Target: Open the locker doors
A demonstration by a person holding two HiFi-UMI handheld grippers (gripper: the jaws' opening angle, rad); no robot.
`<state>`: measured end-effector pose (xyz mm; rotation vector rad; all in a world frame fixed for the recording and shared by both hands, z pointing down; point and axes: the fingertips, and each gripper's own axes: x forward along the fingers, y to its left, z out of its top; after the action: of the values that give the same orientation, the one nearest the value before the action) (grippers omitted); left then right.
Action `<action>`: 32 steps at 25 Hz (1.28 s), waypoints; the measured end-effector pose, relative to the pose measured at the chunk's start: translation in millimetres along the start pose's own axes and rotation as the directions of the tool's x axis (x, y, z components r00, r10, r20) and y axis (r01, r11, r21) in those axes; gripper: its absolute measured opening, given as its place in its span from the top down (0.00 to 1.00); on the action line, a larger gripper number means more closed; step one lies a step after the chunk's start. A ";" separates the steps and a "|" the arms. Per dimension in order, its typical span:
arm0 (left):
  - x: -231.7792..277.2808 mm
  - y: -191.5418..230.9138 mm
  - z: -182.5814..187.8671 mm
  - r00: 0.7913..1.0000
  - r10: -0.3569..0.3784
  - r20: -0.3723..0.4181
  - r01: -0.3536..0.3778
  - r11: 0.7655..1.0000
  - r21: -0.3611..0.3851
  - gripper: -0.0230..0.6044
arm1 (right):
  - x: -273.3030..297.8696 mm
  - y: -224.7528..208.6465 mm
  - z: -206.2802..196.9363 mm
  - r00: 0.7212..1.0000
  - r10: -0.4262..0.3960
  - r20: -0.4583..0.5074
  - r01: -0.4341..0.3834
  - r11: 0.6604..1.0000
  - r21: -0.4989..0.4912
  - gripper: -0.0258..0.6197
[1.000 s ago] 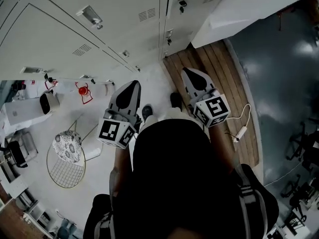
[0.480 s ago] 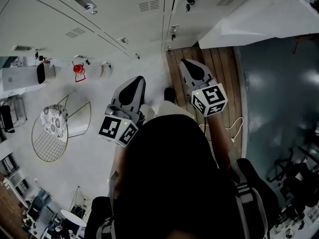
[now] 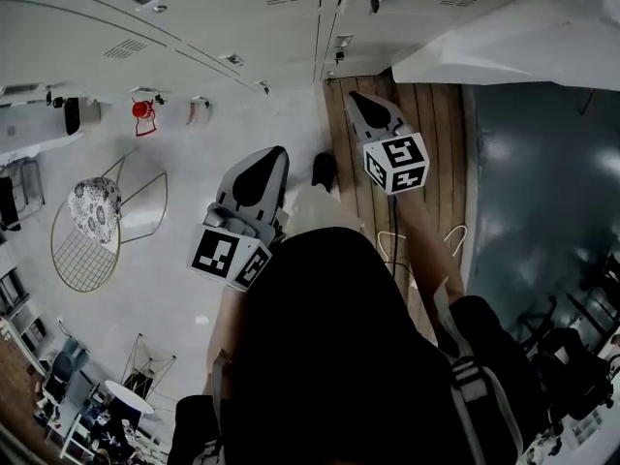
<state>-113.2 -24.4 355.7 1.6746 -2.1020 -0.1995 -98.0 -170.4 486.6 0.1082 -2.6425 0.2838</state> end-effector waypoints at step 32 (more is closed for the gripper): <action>27.3 1.0 -64.6 0.997 0.011 -0.073 -0.018 0.996 -0.093 0.93 | 156.0 -105.9 -98.5 0.980 -0.107 -0.166 0.106 0.994 -0.014 0.90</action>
<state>-91.2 -40.0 420.5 1.5885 -2.0192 -0.2251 -177.9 -256.3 664.1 0.2143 -2.4618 0.2396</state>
